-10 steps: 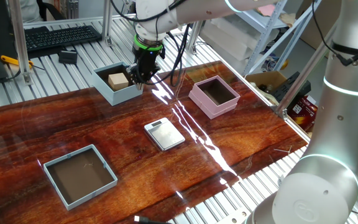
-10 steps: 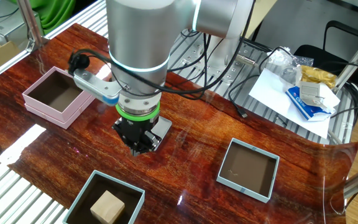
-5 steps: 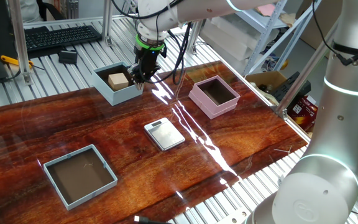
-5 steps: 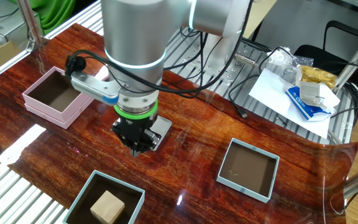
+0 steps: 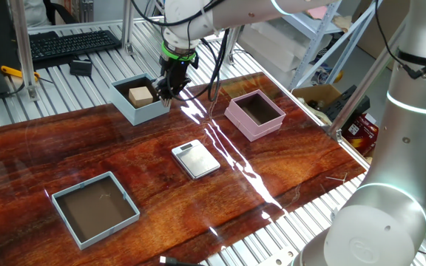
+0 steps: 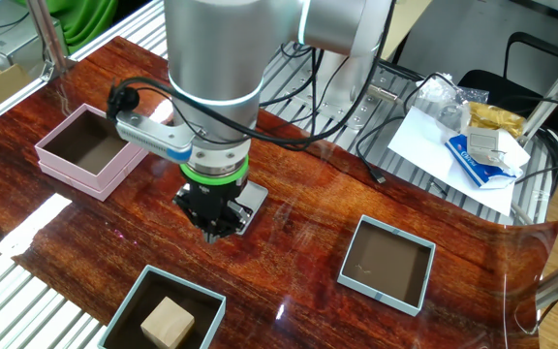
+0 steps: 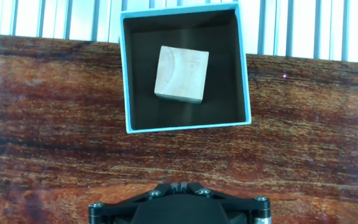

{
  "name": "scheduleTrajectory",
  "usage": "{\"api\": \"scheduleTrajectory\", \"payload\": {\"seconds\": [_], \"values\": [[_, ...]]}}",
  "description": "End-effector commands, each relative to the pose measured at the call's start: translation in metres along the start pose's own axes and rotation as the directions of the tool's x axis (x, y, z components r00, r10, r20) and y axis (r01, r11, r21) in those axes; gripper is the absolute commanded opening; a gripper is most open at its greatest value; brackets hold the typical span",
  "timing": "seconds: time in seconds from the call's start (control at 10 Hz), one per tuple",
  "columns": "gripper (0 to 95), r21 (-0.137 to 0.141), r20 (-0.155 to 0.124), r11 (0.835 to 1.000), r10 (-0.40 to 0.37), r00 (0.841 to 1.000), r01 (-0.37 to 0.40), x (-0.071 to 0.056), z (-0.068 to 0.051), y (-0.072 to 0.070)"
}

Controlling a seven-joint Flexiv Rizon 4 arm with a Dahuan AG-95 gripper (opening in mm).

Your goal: Move an object from one box to another

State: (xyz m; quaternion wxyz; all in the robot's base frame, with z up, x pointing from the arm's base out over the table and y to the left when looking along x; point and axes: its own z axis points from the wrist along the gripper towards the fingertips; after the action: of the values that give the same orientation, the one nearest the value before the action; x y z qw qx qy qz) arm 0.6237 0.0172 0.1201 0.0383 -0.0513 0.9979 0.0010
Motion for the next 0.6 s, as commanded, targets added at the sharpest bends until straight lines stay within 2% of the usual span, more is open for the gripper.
{"api": "scheduleTrajectory", "payload": {"seconds": [0.1, 0.6], "values": [[0.0, 0.005, -0.005, 1.0, 0.004, 1.0, -0.004, 0.0008, -0.0007, 0.0001], [0.0, 0.006, -0.019, 0.999, 0.044, 0.999, -0.044, 0.0008, -0.0007, 0.0001]]}}
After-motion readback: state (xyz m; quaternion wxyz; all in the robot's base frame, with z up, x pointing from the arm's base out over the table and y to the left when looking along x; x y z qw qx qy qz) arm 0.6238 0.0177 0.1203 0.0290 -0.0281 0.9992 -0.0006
